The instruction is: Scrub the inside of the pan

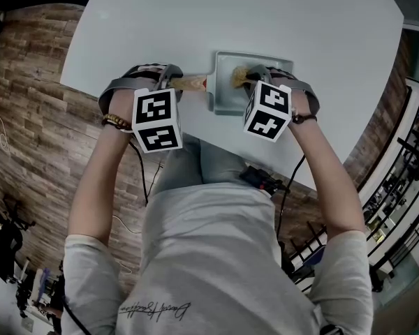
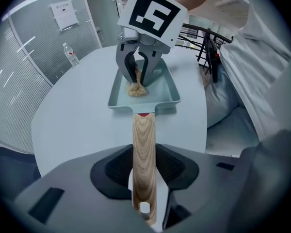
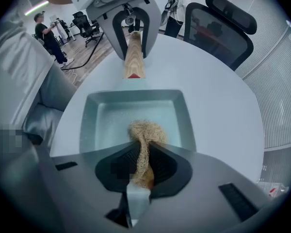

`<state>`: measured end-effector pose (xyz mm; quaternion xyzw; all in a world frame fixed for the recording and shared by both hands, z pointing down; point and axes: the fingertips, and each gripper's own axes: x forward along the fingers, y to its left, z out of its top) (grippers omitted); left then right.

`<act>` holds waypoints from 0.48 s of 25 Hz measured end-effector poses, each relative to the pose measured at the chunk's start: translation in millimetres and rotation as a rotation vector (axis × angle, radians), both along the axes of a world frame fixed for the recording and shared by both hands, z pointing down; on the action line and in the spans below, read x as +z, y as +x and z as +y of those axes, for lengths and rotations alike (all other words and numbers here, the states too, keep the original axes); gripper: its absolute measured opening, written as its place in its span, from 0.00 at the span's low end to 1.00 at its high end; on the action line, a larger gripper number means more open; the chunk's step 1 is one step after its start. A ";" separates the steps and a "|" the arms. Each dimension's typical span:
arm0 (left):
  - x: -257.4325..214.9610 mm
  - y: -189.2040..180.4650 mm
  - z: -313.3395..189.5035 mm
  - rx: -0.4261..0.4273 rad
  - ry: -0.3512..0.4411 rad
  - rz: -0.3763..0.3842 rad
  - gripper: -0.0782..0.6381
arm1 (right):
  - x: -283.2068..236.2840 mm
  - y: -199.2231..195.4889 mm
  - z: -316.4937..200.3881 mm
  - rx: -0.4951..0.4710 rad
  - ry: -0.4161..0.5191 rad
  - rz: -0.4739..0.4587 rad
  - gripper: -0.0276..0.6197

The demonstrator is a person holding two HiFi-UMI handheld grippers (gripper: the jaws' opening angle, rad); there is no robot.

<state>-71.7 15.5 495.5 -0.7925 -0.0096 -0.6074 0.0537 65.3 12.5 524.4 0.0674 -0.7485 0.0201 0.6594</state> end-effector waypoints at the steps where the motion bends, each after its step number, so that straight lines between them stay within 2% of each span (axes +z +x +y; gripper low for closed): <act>1: 0.3 -0.3 0.2 0.001 0.000 0.000 0.32 | 0.1 0.2 6.3 -0.003 -0.018 -0.001 0.15; 8: 1.4 -0.9 0.9 0.008 0.001 -0.008 0.32 | -0.7 2.4 44.3 -0.031 -0.150 0.012 0.15; 12: 1.4 -0.5 -0.6 0.008 0.000 -0.010 0.32 | -1.3 3.0 54.4 -0.059 -0.187 0.016 0.15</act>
